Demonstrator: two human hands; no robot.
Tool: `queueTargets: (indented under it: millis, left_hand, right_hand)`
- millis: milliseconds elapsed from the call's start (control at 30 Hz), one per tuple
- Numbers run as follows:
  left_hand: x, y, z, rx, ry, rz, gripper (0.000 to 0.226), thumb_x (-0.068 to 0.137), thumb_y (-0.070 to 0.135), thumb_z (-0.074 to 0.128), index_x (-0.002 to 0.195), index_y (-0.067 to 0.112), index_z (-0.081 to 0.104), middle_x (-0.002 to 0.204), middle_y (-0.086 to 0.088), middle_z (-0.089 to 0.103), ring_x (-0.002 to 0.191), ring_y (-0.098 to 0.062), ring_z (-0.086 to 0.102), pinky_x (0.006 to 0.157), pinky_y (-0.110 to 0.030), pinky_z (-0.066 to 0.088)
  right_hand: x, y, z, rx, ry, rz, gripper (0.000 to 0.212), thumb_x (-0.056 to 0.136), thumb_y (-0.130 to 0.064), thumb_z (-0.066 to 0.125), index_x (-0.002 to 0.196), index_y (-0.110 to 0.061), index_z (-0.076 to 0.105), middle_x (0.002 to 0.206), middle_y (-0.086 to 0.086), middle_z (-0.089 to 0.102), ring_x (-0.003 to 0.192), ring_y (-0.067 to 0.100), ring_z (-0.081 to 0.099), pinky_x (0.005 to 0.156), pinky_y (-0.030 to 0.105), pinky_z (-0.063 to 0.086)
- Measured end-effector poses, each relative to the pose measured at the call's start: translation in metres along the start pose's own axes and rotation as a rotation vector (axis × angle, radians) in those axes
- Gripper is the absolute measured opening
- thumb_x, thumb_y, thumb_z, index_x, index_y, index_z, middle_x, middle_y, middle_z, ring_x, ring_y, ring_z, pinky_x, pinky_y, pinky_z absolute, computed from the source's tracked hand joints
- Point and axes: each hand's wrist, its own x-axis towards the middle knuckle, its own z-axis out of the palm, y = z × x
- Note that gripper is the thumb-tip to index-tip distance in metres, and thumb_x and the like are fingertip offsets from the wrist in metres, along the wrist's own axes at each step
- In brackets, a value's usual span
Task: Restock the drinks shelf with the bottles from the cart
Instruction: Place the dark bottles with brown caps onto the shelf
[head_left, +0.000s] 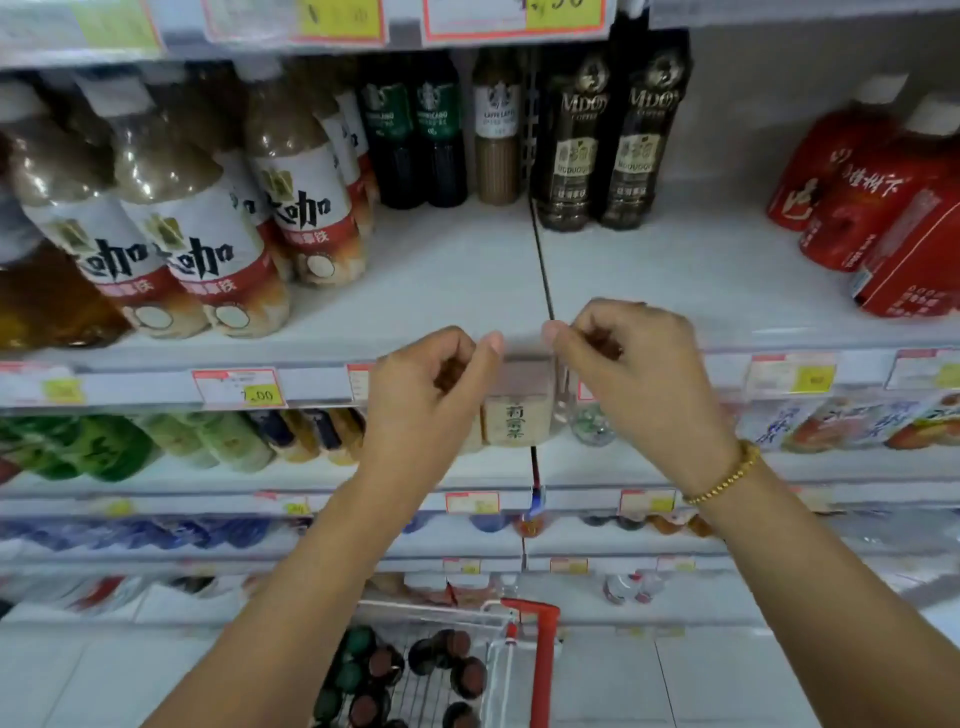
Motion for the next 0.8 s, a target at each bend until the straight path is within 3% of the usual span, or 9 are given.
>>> queueTargets:
  millis: [133, 233, 300, 333, 400, 467, 567, 700, 800]
  left_hand:
    - [-0.080, -0.065, -0.030, 0.060, -0.141, -0.162, 0.046, 0.092, 0.038, 0.053, 0.055, 0.018, 0.036, 0.048, 0.003, 0.029, 0.046, -0.009, 0.029, 0.049, -0.025, 0.024]
    - [-0.128, -0.133, -0.045, 0.182, -0.216, -0.393, 0.033, 0.089, 0.034, 0.058, 0.062, 0.019, 0.045, 0.048, 0.007, 0.041, 0.046, -0.006, 0.044, 0.045, -0.015, 0.029]
    - [-0.163, -0.189, -0.053, 0.258, -0.255, -0.581, 0.023, 0.085, 0.032, 0.064, 0.070, 0.023, 0.049, 0.056, 0.009, 0.054, 0.053, -0.001, 0.055, 0.051, -0.014, 0.041]
    - [-0.180, -0.214, -0.055, 0.279, -0.278, -0.671, 0.019, 0.083, 0.032, 0.066, 0.074, 0.024, 0.051, 0.060, 0.009, 0.058, 0.059, -0.004, 0.060, 0.057, -0.021, 0.048]
    - [-0.212, -0.261, -0.054, 0.306, -0.336, -0.820, 0.014, 0.081, 0.027, 0.064, 0.080, 0.022, 0.052, 0.067, 0.005, 0.060, 0.074, -0.026, 0.065, 0.063, -0.030, 0.049]
    - [-0.239, -0.297, -0.050, 0.363, -0.419, -0.967, 0.013, 0.083, 0.022, 0.063, 0.095, 0.018, 0.058, 0.086, -0.001, 0.066, 0.088, -0.027, 0.065, 0.070, -0.030, 0.047]
    - [-0.268, -0.346, -0.039, 0.418, -0.517, -1.027, 0.032, 0.084, 0.017, 0.063, 0.115, 0.015, 0.058, 0.112, -0.003, 0.066, 0.103, -0.023, 0.062, 0.078, -0.025, 0.044]
    - [-0.286, -0.398, -0.021, 0.415, -0.535, -1.031, 0.042, 0.081, 0.013, 0.065, 0.122, 0.017, 0.056, 0.117, -0.005, 0.064, 0.100, -0.022, 0.063, 0.073, -0.023, 0.045]
    - [-0.292, -0.426, -0.007, 0.484, -0.620, -0.923, 0.049, 0.083, 0.021, 0.067, 0.129, 0.020, 0.050, 0.127, -0.005, 0.056, 0.113, -0.023, 0.057, 0.087, -0.031, 0.048]
  right_hand:
    - [-0.066, 0.013, 0.067, 0.075, -0.441, 0.125, 0.023, 0.087, -0.028, 0.063, 0.072, -0.012, 0.057, 0.058, -0.003, 0.054, 0.053, 0.006, 0.047, 0.053, 0.017, 0.035]
    - [-0.109, 0.046, 0.134, 0.019, -0.695, 0.252, 0.016, 0.088, -0.029, 0.062, 0.081, -0.016, 0.057, 0.072, -0.002, 0.063, 0.063, 0.005, 0.055, 0.058, 0.015, 0.042]
    - [-0.137, 0.073, 0.181, -0.042, -0.818, 0.356, 0.018, 0.089, -0.027, 0.061, 0.093, -0.010, 0.061, 0.091, 0.008, 0.068, 0.081, 0.019, 0.062, 0.073, 0.029, 0.050]
    - [-0.153, 0.086, 0.204, -0.056, -0.875, 0.405, 0.020, 0.089, -0.026, 0.060, 0.098, -0.007, 0.061, 0.098, 0.011, 0.066, 0.089, 0.023, 0.062, 0.080, 0.034, 0.051]
    - [-0.183, 0.106, 0.243, -0.119, -0.984, 0.486, 0.029, 0.091, -0.025, 0.058, 0.111, -0.005, 0.057, 0.112, 0.013, 0.061, 0.103, 0.027, 0.058, 0.089, 0.034, 0.048]
    - [-0.213, 0.125, 0.278, -0.205, -1.059, 0.572, 0.036, 0.093, -0.025, 0.054, 0.123, -0.007, 0.052, 0.122, 0.014, 0.056, 0.112, 0.029, 0.054, 0.092, 0.032, 0.045]
    - [-0.253, 0.149, 0.321, -0.260, -1.081, 0.708, 0.036, 0.090, -0.023, 0.055, 0.123, -0.008, 0.051, 0.124, 0.015, 0.055, 0.113, 0.030, 0.055, 0.091, 0.031, 0.046]
    - [-0.289, 0.175, 0.366, -0.330, -1.056, 0.790, 0.036, 0.091, -0.016, 0.048, 0.126, -0.009, 0.048, 0.122, 0.017, 0.057, 0.110, 0.031, 0.056, 0.086, 0.031, 0.046]
    - [-0.307, 0.188, 0.390, -0.380, -1.071, 0.839, 0.040, 0.093, -0.010, 0.043, 0.133, -0.010, 0.039, 0.128, 0.018, 0.051, 0.116, 0.034, 0.053, 0.093, 0.036, 0.044]
